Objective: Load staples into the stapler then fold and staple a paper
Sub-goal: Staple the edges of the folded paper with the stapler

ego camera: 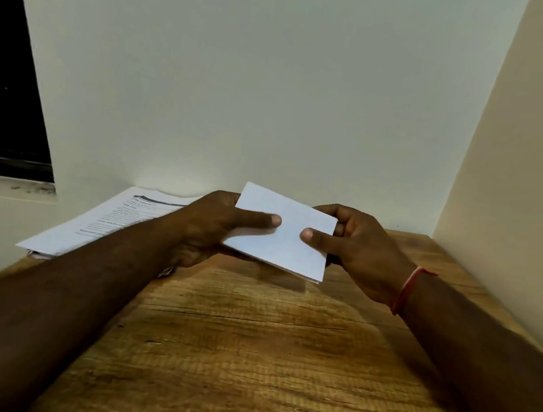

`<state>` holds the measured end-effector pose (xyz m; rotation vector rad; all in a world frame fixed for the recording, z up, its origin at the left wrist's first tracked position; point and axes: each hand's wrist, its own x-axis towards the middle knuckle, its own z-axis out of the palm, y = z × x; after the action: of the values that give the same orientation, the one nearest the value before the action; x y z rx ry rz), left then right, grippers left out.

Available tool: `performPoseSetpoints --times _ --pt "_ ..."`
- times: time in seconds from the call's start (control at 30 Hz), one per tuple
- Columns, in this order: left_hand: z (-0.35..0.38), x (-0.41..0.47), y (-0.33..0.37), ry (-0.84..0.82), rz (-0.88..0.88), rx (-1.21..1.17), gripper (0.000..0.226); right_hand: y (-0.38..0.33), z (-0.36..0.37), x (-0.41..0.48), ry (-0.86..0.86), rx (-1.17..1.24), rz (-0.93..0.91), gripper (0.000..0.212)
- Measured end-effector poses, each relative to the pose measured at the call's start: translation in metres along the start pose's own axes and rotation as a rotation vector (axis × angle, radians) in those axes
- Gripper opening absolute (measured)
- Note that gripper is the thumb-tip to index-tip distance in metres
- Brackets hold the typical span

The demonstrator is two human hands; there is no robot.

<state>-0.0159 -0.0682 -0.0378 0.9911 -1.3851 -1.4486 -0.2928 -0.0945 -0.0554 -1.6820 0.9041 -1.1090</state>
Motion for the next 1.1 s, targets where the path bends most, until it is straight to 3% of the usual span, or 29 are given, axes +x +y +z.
performPoseSetpoints --times 0.07,0.17,0.3,0.43,0.57,0.63,0.73,0.87,0.93,1.0,1.1 --pt "0.001 -0.001 -0.001 -0.002 0.017 0.013 0.051 0.002 0.008 -0.001 -0.025 0.067 0.005 0.045" --pt "-0.002 0.005 0.001 0.172 0.133 -0.017 0.048 0.003 0.014 0.001 0.1 0.188 -0.001 0.042" --pt "-0.021 0.012 0.01 0.364 0.266 -0.296 0.062 0.019 0.007 0.003 0.227 -0.244 -0.065 0.025" --pt "-0.037 0.015 0.006 0.568 0.278 -0.383 0.083 0.04 0.025 0.006 0.13 -0.572 0.026 0.062" --pt "-0.04 0.02 -0.003 0.552 0.287 -0.323 0.069 0.042 0.04 0.02 0.059 -0.849 0.015 0.078" --pt "-0.039 0.022 -0.006 0.518 0.279 -0.315 0.055 0.042 0.045 0.024 0.033 -0.903 -0.019 0.06" --pt "-0.038 0.025 -0.011 0.483 0.238 -0.311 0.037 0.039 0.051 0.022 0.017 -0.924 -0.025 0.013" --pt "-0.039 0.029 -0.015 0.458 0.218 -0.361 0.026 0.032 0.054 0.011 0.034 -0.801 -0.066 0.012" --pt "-0.039 0.029 -0.016 0.451 0.221 -0.405 0.023 0.031 0.055 0.005 0.061 -0.47 -0.041 0.006" --pt "-0.039 0.029 -0.017 0.444 0.223 -0.419 0.024 0.024 0.057 -0.004 0.042 0.005 0.103 0.007" --pt "-0.037 0.029 -0.017 0.413 0.22 -0.413 0.022 0.013 0.052 -0.01 0.008 0.158 0.245 0.025"
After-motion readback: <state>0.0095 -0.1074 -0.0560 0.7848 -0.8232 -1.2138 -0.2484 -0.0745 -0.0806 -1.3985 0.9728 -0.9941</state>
